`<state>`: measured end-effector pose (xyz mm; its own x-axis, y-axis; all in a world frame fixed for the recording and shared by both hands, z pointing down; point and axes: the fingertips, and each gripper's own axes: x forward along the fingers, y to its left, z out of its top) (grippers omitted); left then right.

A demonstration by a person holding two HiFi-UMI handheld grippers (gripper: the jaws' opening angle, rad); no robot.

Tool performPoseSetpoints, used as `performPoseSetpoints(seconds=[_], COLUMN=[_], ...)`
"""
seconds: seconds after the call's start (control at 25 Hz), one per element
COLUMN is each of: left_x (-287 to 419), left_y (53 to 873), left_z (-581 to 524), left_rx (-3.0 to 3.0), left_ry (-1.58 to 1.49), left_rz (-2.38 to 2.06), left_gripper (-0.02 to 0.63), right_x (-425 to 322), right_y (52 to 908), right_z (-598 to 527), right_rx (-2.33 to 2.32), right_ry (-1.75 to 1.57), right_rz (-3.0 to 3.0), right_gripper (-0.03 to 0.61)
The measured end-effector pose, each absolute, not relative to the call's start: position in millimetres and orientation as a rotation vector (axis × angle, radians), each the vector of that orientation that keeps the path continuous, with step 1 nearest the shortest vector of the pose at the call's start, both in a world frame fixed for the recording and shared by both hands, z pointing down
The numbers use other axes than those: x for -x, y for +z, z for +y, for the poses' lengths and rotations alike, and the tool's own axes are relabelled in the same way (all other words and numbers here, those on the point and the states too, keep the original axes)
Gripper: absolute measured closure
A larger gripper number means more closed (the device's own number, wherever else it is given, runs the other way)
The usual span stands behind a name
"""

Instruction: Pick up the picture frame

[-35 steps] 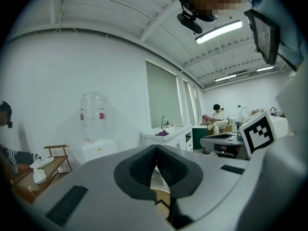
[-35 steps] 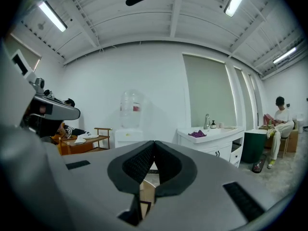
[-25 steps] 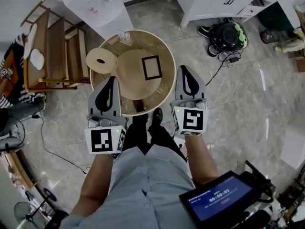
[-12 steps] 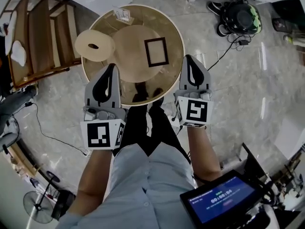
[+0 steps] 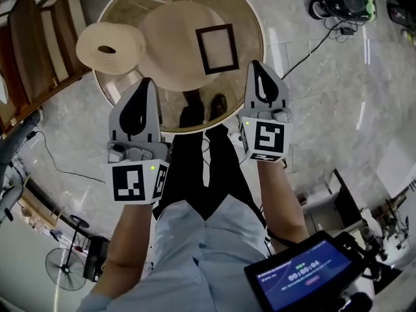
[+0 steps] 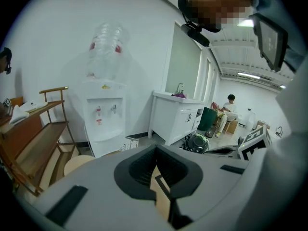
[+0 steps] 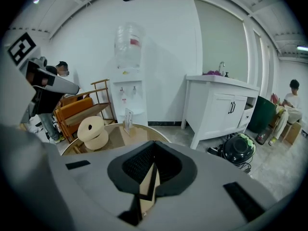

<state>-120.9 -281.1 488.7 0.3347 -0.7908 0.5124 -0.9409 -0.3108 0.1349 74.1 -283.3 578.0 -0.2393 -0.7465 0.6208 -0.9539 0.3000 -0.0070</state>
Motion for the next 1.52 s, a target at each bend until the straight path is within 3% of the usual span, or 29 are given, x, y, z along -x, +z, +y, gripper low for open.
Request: performPoseSetpoints(seconds=[0.48,0.68,0.84,1.52], left_x=[117,119,120,133], left_y=[566,579,592,638], left_z=[-273,-273,-266,-252], left_rx=[-2.141,-2.136,-2.108,-2.022], left_ry=[0.494,0.492,0.501,0.537], left_rz=[-1.428,-1.408,-1.395,-1.368], left_gripper=[0.603,0.603,0.603,0.603], right_x=[-74,-72,-70,-74], right_y=[681,696,710,761], right_z=[-265,-266,-264,-268], right_rx=[-1.443,-1.414,-1.401,-1.387], right_ry=[0.605,0.615,0.646,0.713], right_rz=[-1.977,-1.978,-1.979,-1.933], right_gripper=[0.558,0.548,0.490,0.468])
